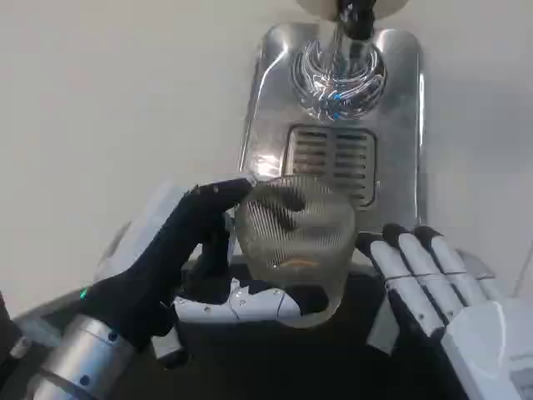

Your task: Grasp the cup under the faucet to collect the drink, then remove the cup.

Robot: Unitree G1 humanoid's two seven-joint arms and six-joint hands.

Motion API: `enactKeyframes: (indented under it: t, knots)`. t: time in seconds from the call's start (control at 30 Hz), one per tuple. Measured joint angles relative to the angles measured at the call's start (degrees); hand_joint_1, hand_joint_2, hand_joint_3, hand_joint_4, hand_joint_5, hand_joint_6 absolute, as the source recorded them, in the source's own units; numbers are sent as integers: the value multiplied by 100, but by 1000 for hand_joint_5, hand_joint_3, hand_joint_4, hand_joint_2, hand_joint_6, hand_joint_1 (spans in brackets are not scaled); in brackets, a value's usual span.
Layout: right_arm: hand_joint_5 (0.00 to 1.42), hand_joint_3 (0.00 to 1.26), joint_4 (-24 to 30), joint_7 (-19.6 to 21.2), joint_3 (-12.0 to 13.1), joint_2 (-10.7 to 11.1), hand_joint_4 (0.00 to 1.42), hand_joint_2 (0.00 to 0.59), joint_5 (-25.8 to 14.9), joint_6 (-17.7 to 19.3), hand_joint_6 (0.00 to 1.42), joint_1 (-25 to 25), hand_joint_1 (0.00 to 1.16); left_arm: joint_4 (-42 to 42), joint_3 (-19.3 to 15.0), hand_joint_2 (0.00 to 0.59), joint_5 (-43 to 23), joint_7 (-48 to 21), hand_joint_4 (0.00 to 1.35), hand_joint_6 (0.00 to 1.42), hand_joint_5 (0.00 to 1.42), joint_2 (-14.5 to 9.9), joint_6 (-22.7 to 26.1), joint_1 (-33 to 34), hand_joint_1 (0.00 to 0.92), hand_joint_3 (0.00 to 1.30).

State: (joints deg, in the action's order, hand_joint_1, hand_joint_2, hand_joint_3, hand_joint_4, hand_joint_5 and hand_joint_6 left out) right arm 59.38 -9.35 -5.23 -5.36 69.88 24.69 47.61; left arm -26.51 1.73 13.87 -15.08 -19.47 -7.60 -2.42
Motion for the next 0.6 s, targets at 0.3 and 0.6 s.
enactKeyframes:
  t: [0.3, 0.6]
  knots:
    - [14, 75, 0, -1, -30, 2, 32, 275, 0, -49, 94, 0, 854, 0, 0, 119, 0, 0, 1233, 1424, 1348, 6, 0, 0, 690, 1073]
    - [14, 75, 0, -25, 13, 9, 22, 275, -39, -162, 95, -8, 875, 33, 10, 111, -3, -8, 1233, 1424, 1362, 10, 1, 126, 695, 1079]
